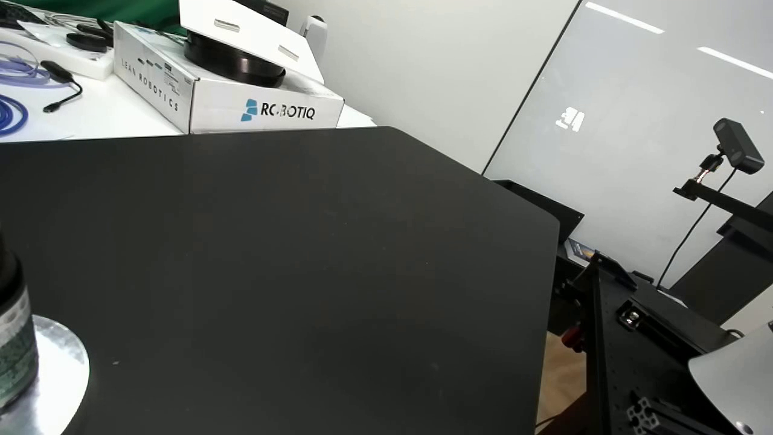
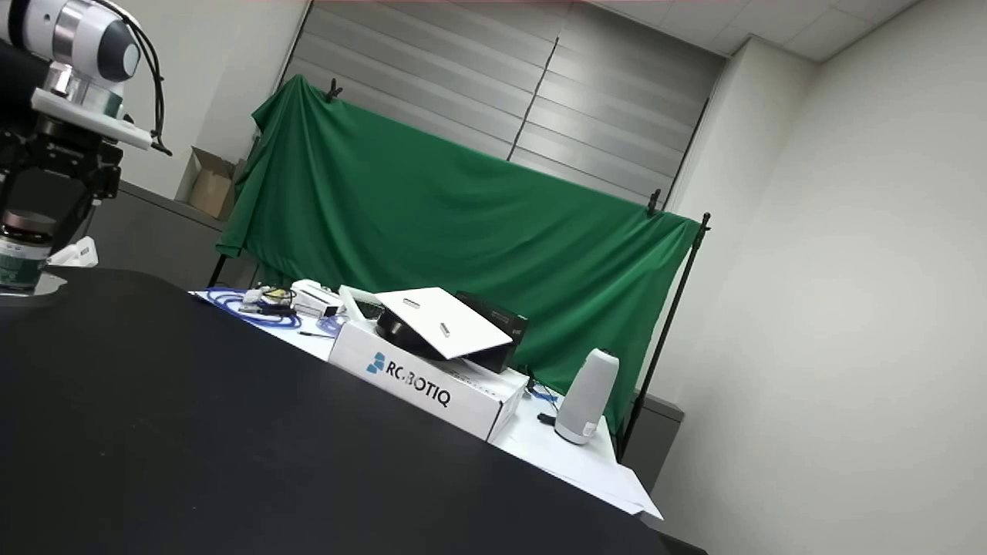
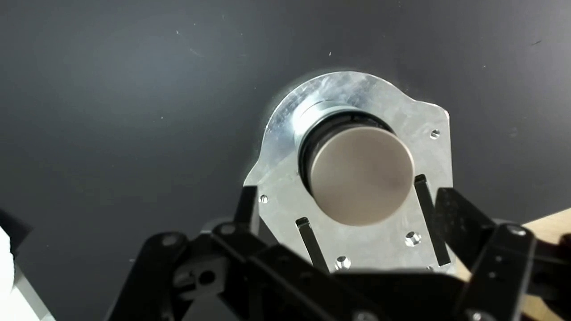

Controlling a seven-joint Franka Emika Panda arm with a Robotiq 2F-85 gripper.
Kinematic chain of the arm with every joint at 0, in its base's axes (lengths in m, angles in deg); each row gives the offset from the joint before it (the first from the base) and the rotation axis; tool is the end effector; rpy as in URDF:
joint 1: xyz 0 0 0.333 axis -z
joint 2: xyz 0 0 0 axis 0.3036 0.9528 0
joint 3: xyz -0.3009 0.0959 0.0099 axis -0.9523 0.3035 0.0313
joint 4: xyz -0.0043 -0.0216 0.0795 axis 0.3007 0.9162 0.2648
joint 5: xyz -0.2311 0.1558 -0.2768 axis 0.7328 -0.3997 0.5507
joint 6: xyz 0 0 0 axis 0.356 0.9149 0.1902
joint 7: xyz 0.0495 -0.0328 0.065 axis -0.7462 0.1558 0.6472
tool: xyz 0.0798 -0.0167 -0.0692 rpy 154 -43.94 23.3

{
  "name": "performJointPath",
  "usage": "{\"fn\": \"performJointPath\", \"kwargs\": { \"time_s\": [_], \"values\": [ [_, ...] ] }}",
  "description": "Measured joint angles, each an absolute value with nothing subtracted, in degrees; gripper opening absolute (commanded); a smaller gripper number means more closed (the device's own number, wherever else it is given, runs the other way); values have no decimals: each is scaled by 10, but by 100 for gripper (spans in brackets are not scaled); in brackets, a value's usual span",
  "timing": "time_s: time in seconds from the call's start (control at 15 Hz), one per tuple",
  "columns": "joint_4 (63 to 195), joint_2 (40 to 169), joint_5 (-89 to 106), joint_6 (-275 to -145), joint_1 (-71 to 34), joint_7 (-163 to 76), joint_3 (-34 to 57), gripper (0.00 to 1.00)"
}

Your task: Remove the bottle from the silver object and set it down on the right side of the table

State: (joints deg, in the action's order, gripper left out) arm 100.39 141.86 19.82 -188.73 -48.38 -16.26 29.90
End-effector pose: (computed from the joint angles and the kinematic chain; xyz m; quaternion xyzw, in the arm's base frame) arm 0.5903 0.4868 0.2500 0.8265 0.5624 -0.0191 0.0161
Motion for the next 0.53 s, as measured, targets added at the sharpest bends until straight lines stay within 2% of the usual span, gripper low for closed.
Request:
{"fn": "performJointPath", "kwargs": {
  "time_s": [0.2, 0.27, 0.33, 0.53],
  "values": [
    [1004, 1427, 198, -1900, -484, -163, 299, 100],
    [1004, 1430, 198, -1903, -484, -163, 299, 75],
    [1004, 1431, 198, -1905, -484, -163, 299, 75],
    [1003, 1436, 198, -1905, -484, -162, 299, 53]
  ]
}}
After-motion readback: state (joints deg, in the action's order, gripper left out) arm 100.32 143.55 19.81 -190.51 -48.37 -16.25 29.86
